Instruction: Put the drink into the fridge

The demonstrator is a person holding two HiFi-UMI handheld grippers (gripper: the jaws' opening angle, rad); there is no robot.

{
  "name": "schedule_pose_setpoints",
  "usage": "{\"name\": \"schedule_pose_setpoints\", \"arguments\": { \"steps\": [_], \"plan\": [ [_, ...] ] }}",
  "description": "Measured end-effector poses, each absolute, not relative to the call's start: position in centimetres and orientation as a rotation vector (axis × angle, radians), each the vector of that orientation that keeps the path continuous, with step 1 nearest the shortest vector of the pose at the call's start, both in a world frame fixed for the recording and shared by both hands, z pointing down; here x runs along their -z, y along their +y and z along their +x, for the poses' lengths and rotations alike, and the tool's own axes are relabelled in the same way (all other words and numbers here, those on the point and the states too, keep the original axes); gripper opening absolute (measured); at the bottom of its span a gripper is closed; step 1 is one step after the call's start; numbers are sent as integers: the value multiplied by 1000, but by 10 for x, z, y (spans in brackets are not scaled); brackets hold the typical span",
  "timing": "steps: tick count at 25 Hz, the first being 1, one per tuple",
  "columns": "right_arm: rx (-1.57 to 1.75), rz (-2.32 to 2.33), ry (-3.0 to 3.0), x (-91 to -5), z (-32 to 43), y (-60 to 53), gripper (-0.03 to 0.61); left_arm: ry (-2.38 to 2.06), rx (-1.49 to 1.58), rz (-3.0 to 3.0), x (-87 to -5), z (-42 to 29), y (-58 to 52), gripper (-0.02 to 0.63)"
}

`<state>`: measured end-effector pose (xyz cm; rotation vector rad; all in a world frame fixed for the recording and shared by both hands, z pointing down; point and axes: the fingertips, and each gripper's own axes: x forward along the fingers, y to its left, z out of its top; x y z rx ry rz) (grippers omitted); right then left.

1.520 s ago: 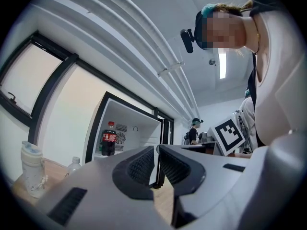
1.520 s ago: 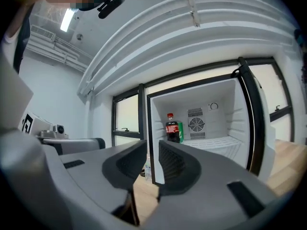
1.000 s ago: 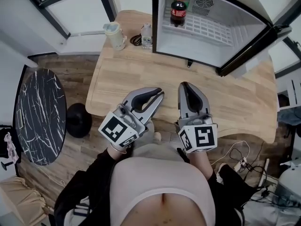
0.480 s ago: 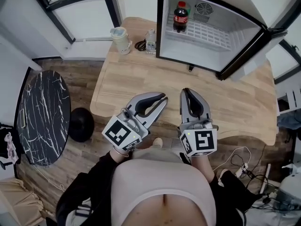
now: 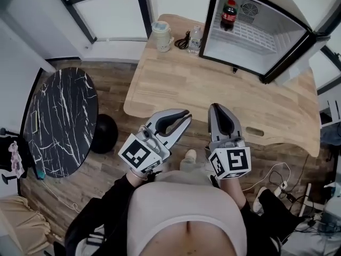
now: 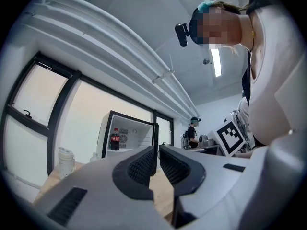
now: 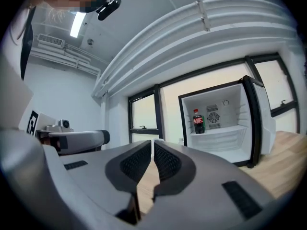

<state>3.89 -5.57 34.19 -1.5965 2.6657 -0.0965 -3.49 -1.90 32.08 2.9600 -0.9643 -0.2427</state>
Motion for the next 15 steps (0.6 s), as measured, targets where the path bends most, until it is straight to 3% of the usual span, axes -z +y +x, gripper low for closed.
{"name": "schedule_pose_setpoints", "arguments": {
  "steps": [15],
  "plan": [
    [60,-1685,2604,-345,-51,116,40,-853,277,2977,-328,-114,128,40]
  ]
}}
